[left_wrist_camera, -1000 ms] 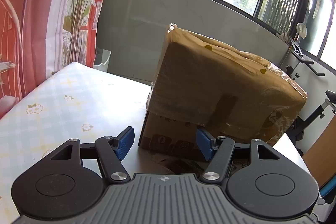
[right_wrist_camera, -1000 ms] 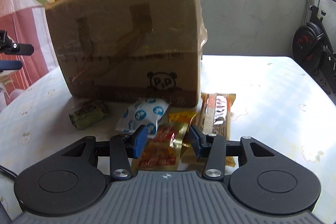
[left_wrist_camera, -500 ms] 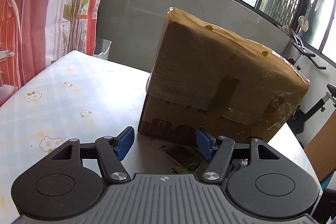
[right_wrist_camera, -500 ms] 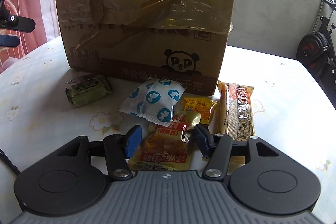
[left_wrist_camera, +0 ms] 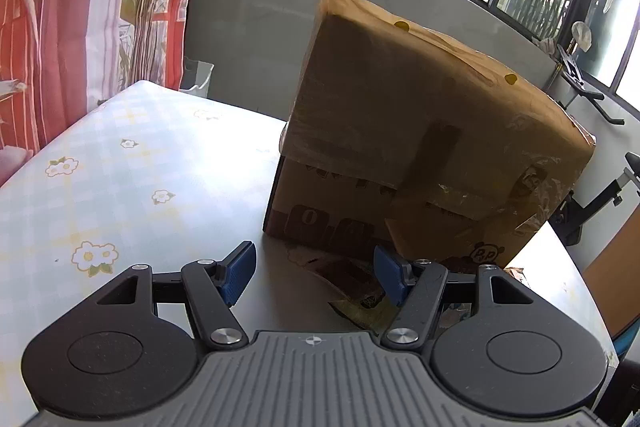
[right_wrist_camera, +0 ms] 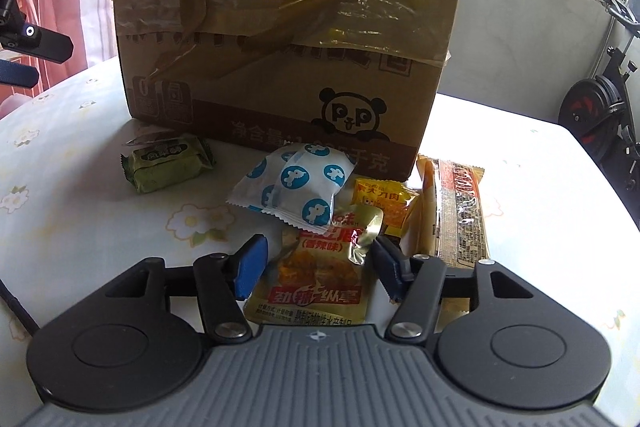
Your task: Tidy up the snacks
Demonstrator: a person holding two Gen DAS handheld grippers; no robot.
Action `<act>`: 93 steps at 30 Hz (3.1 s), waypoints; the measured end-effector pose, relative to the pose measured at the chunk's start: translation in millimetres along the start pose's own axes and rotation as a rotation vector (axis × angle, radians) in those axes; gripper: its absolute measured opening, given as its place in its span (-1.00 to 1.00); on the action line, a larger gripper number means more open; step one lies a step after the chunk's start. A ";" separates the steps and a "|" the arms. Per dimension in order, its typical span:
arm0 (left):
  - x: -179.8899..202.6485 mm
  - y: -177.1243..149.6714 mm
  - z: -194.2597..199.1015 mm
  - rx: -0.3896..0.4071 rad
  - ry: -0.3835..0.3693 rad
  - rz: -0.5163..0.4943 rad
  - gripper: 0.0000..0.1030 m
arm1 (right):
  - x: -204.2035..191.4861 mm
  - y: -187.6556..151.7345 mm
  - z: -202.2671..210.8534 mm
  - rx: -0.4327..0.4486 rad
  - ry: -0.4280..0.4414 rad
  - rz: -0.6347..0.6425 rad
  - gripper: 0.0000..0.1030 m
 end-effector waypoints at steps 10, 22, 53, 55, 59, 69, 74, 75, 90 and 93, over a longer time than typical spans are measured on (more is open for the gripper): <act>-0.4 -1.0 -0.7 -0.008 0.006 0.009 0.31 | 1.2 -0.7 6.0 0.001 0.040 -0.016 -0.01; -0.7 -0.7 -2.2 -0.014 0.004 0.016 0.31 | 5.7 -1.0 22.8 0.041 0.124 -0.075 -0.20; -7.5 -2.0 -5.0 -0.027 -0.008 0.036 0.30 | 7.4 1.3 33.4 0.001 0.033 -0.108 0.13; -7.7 -2.3 -5.6 -0.030 -0.010 0.036 0.30 | -2.0 1.5 29.4 -0.025 0.031 -0.082 0.15; -10.6 -2.8 -5.4 -0.030 -0.010 0.041 0.30 | -16.4 -1.1 16.5 -0.105 0.033 -0.044 0.21; -15.2 -6.3 -5.7 -0.039 -0.010 0.059 0.30 | -13.7 -8.2 18.4 -0.056 0.052 -0.035 0.22; -17.0 -5.6 -4.9 -0.034 -0.010 0.063 0.30 | -11.2 -9.9 23.4 -0.049 0.061 -0.050 0.04; -17.3 -5.6 -4.7 -0.033 -0.010 0.065 0.30 | -10.7 -10.1 24.1 -0.048 0.064 -0.053 0.00; -16.2 -7.6 -3.5 -0.038 -0.008 0.061 0.30 | 14.0 0.3 52.8 0.091 0.068 -0.203 -0.04; -16.8 -7.8 -4.0 -0.039 -0.001 0.061 0.30 | 16.9 2.6 53.9 0.111 0.050 -0.202 -0.04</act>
Point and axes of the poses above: each gripper's, at about its wrist camera, not at the fingertips, and z roughly against the way its jaws point, x to its right, y to its top, the point moved 3 cm from there along -z, roughly the way its jaws point, and after that the axes turned 3 degrees about -y, right-handed, at the moved point
